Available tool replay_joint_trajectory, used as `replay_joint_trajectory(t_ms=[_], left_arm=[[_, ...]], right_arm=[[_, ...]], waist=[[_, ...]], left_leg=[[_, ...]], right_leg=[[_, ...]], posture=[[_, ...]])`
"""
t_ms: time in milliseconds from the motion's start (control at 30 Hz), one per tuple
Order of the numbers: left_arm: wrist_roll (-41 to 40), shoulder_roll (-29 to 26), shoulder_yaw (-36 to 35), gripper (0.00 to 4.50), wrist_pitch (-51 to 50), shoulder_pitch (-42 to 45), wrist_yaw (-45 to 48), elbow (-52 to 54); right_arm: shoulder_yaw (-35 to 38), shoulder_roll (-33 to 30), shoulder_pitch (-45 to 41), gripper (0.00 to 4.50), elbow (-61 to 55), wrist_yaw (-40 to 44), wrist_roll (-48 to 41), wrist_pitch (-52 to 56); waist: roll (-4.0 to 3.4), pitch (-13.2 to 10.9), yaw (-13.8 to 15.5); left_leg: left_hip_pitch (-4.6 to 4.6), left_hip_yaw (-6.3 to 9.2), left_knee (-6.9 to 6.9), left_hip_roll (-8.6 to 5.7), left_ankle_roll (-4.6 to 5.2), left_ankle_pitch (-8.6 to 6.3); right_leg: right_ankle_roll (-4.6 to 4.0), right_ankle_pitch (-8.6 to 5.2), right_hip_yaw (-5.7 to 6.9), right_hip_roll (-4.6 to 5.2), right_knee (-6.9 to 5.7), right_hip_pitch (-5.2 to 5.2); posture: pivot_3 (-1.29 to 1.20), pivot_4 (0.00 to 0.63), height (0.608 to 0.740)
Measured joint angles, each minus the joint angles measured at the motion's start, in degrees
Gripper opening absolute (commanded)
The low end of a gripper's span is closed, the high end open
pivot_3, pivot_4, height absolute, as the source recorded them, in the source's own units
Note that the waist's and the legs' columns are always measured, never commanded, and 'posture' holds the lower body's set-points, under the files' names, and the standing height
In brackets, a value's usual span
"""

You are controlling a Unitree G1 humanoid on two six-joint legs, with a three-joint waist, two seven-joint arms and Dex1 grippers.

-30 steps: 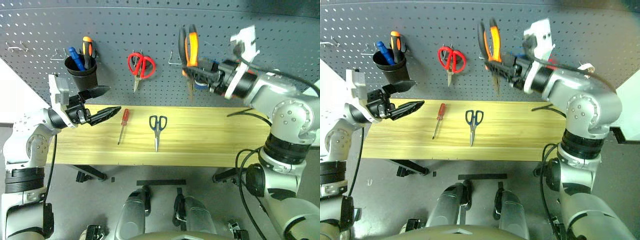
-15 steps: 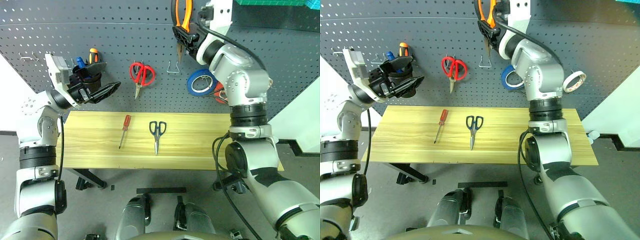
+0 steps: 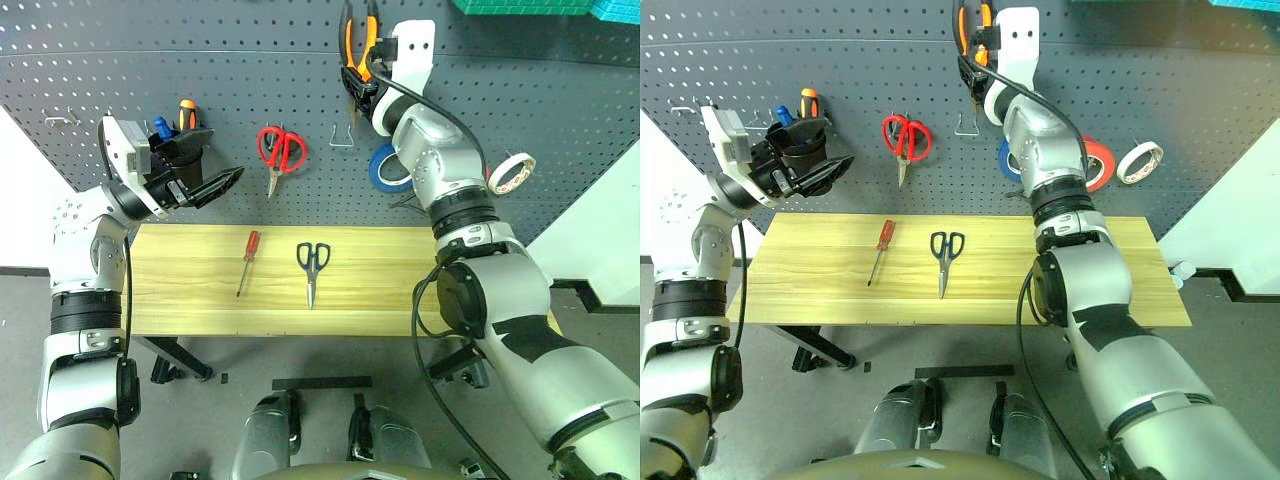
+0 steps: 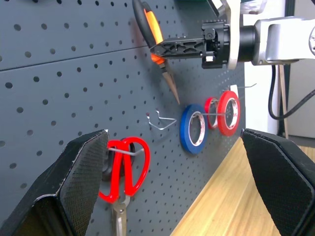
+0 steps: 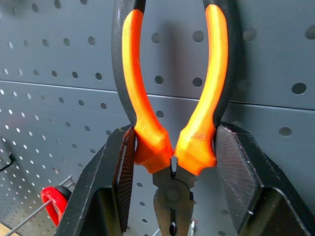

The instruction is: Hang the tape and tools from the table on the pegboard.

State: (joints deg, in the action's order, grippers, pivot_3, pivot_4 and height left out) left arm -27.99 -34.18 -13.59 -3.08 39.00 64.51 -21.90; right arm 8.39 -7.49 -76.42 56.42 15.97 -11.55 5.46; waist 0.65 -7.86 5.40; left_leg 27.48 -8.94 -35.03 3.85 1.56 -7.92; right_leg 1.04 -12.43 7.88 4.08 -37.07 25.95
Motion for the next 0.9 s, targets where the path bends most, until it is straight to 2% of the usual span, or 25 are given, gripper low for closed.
replay_joint_trajectory(t_ms=[67, 167, 233, 300, 433, 633, 900], left_arm=[[0.05, 0.00, 0.00, 4.50, 0.06, -0.23, -0.03, 0.00], [0.37, 0.02, 0.07, 4.50, 0.10, -0.70, -0.37, -0.01], [0.60, 0.00, 0.06, 4.50, 0.15, -1.05, -0.60, 0.00], [1.06, 0.00, 0.10, 4.50, 0.15, -1.27, -0.81, 0.00], [2.15, 0.03, 1.11, 4.50, 0.15, -1.59, -1.86, -0.02], [3.20, 1.61, 1.14, 4.50, -0.17, -1.47, -7.26, -1.30], [8.56, 3.07, 3.23, 4.50, 0.18, 1.06, -13.68, -6.71]], right_arm=[[-0.05, 0.87, -0.23, 2.05, 2.70, -0.24, 0.33, -1.91], [0.06, 1.63, -0.85, 2.05, 7.13, -1.25, 1.24, -4.57], [0.02, 1.90, -1.04, 2.05, 9.48, -2.07, 1.94, -5.53], [0.01, 2.13, -1.17, 2.05, 11.35, -2.53, 2.49, -6.49], [0.59, 2.18, -1.69, 2.05, 13.26, -3.58, 2.78, -7.95], [1.89, 2.20, -3.49, 2.05, 13.96, -2.45, 2.26, -8.31], [2.89, 2.53, -4.82, 2.05, 15.31, -1.96, 2.22, -8.32]], waist=[[-0.01, 0.17, 0.19], [0.19, 0.51, 1.05], [0.22, 0.57, 1.72], [0.18, 0.59, 1.46], [0.14, 0.64, 0.97], [0.17, 0.66, 1.34], [0.31, 0.76, 1.57]], left_leg=[[-0.01, -0.01, 0.14, 0.28, -0.14, 0.09], [-0.18, -0.38, 0.33, 0.65, -0.43, 0.26], [-0.57, -0.54, 0.39, 0.48, -0.73, 0.41], [-0.54, 0.34, 0.14, 0.72, -0.99, 0.37], [-0.38, 0.38, 0.02, 0.72, -0.96, 0.36], [-0.31, 0.25, -0.17, 0.71, -0.93, 0.38], [-0.30, 0.29, -0.19, 0.72, -0.93, 0.37]], right_leg=[[-0.17, 0.07, -0.10, -0.26, -0.08, 0.07], [-0.85, -0.41, -0.72, -0.44, -1.30, 0.64], [-1.13, -0.76, -0.89, -0.48, -1.11, 0.76], [-1.34, -0.69, -0.66, -0.53, -1.04, 0.56], [-1.16, -0.58, -0.44, -0.87, -0.93, 0.41], [-1.06, -0.51, -0.39, -0.93, -0.94, 0.37], [-1.06, -0.51, -0.34, -0.93, -0.94, 0.35]], posture=[[0.30, 0.000, 0.732], [0.30, 0.000, 0.732], [0.29, 0.000, 0.732], [0.30, 0.000, 0.732], [0.30, 0.000, 0.732], [0.29, 0.000, 0.732], [0.29, 0.012, 0.732]])
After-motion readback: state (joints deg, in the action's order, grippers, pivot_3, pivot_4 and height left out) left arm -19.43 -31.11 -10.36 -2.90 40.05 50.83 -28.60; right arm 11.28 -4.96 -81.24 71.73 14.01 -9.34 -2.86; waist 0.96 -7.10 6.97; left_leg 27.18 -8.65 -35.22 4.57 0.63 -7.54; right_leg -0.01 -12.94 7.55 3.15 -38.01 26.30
